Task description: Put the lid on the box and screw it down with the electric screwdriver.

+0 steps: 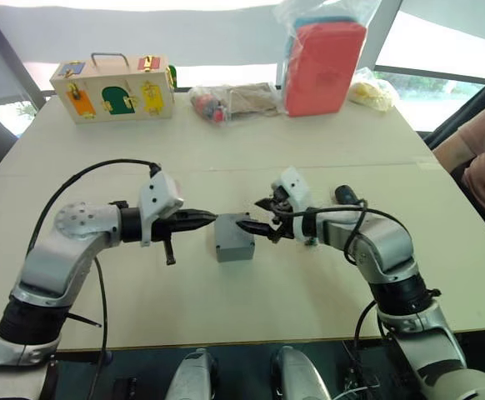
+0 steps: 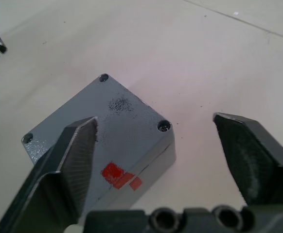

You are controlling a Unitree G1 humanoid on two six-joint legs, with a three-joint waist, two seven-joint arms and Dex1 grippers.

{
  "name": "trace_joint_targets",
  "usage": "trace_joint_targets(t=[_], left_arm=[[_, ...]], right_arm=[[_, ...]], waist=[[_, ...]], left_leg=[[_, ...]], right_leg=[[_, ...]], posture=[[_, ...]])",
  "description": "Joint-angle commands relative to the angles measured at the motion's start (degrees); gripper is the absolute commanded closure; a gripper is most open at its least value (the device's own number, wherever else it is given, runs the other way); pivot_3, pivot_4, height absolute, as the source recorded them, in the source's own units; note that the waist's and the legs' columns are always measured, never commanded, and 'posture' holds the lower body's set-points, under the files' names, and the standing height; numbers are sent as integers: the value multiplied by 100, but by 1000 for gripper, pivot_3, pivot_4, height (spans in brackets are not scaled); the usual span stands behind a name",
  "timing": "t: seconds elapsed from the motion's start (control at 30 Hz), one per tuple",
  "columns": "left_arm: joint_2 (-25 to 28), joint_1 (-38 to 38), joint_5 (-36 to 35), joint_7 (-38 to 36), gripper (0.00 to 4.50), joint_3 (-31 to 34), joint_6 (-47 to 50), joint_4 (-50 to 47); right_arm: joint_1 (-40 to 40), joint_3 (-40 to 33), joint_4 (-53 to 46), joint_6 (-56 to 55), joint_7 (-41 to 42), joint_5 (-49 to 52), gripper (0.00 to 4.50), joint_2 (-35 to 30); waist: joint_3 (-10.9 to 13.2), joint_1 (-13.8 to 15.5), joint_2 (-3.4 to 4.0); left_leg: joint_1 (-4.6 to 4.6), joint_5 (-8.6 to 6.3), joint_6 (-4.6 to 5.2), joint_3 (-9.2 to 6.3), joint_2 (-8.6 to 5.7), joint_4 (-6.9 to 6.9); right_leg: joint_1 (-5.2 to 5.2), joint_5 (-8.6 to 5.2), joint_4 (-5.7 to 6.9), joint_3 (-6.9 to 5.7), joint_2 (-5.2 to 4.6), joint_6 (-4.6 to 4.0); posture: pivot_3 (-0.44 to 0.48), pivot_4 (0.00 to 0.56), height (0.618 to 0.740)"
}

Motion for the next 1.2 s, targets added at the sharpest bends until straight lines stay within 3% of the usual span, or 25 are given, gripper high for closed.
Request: trace_joint_targets(t=[0.03, 0.13, 0.23, 0.4, 0.53, 0.83, 1.13, 1.2], left_arm=[[-82, -135, -114, 14, 4500, 62, -85, -39], [-173, -242, -75, -16, 4500, -10, -145, 36], [-271, -394, -82, -89, 4500, -58, -199, 128], [-451, -604, -76, -271, 4500, -164, -354, 304], [-661, -689, -48, -407, 4500, -290, -661, 421], [-992, -589, -31, -222, 4500, -396, -766, 348], [-1093, -418, 45, 231, 4500, -397, -686, 66], [-1114, -403, 35, 371, 4500, -352, -655, 46]], right_arm=[[-235, -469, -668, 315, 89, 220, 21, -494], [-388, -741, -834, 880, 100, 331, 21, -1086], [-770, -648, -731, 1951, 225, 369, 21, -2102], [-1374, -70, -206, 2559, 721, 471, 21, -3292], [-1784, 939, 646, 2641, 1089, 188, 21, -3934], [-2457, 2425, 2740, 2366, 1524, -534, 21, -3464], [-2699, 3131, 3762, 2176, 2147, -872, 21, -2939], [-2790, 3251, 3820, 2144, 2290, -950, 718, -2845]], waist=[[0, 7, 0], [0, 14, -2], [2, 16, 0], [3, -11, -1], [5, -17, 2], [7, -22, 3], [7, -3, 4], [7, -1, 4]], left_leg=[[0, 0, 0, 0, 0, 0], [-1, 0, 0, 0, 0, 0], [-1, 0, 0, 2, -1, 1], [-1, -2, 3, 3, 0, -4], [-1, -2, 4, 6, 4, -8], [-7, -2, 4, 15, 1, -6], [-7, -2, 3, 12, 1, -2], [-7, -2, 3, 10, 1, -1]], right_leg=[[0, 0, 0, 0, -1, 0], [0, 0, -1, 0, -4, 0], [1, 0, -2, 1, -5, 0], [1, -1, -12, 1, -2, -2], [-1, -1, -18, 3, 4, -2], [0, 2, -36, 10, -1, 0], [2, 3, -33, 7, -2, 0], [2, 3, -32, 6, -1, 0]], posture=[[0, 150, 730], [0, 150, 730], [0, 150, 730], [0, 150, 730], [0, 150, 730], [0, 150, 730], [0, 150, 730], [0, 150, 730]])
